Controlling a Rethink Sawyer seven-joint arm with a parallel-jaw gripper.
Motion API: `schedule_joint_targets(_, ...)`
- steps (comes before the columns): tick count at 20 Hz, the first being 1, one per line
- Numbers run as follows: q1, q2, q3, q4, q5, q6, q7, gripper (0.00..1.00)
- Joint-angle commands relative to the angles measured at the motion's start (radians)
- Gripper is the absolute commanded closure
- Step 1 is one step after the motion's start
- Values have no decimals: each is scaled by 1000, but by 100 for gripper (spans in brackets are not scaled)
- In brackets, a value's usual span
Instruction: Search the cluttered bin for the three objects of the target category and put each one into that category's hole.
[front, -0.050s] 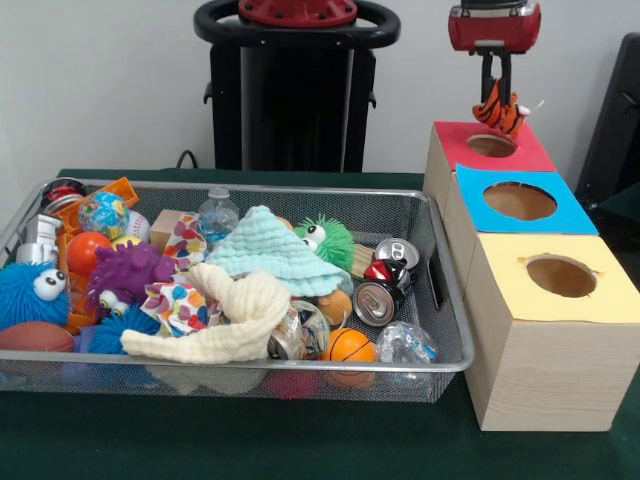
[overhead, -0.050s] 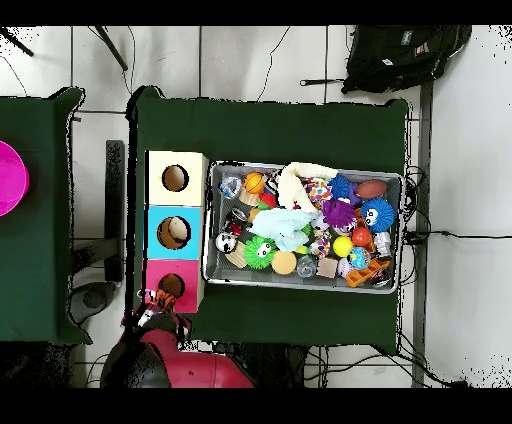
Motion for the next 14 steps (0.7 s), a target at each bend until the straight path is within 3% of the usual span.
schedule_joint_targets(1, 117, 0, -161, -43, 126, 74, 235, 100)
schedule_joint_targets(6, 392, 35, -418, -135, 240, 201, 271, 100)
schedule_joint_targets(7, 493, 69, -509, -181, 272, 252, 304, 100)
schedule_joint_targets(9, 617, 113, -614, -250, 295, 343, 381, 100)
schedule_joint_targets(10, 645, 120, -636, -268, 294, 379, 418, 100)
schedule_joint_targets(11, 734, 170, -723, -325, 303, 445, 469, 100)
schedule_joint_targets(13, 812, 233, -798, -382, 313, 507, 537, 100)
schedule_joint_targets(14, 820, 244, -800, -388, 316, 509, 553, 100)
